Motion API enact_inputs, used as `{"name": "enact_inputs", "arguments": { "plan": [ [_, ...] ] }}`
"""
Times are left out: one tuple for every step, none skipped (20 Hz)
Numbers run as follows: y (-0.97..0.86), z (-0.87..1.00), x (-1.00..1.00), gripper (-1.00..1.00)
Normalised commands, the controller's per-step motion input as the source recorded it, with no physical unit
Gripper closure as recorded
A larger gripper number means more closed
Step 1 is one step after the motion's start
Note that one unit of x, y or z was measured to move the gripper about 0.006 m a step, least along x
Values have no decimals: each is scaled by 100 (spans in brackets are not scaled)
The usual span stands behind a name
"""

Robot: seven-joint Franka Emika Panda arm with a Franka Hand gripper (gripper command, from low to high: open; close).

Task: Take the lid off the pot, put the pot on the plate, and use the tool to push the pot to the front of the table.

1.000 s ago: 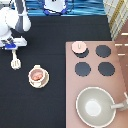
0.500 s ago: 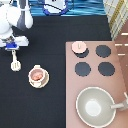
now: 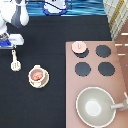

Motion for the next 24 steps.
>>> {"name": "enact_inputs", "arguments": {
  "plan": [
    [-13,-27,66,-100],
    [-3,-31,68,-100],
    [0,-30,65,-100],
    [0,-30,65,-100],
    [0,-33,56,-100],
    [-2,-37,42,-100],
    [-1,-36,36,-100],
    [0,-36,30,-100],
    [0,-34,20,-100],
    [0,-32,13,-100],
    [8,-27,0,-100],
    [9,-26,0,-100],
    [8,-23,-2,100],
    [7,-20,-3,100],
    [6,-18,-1,100],
    [6,-16,0,100],
    [6,-13,0,100],
    [6,-11,0,100],
    [6,-2,0,100],
    [3,-1,0,100],
    [3,0,0,100],
    [3,0,0,100],
    [3,0,0,100],
    [3,0,0,100]
  ]
}}
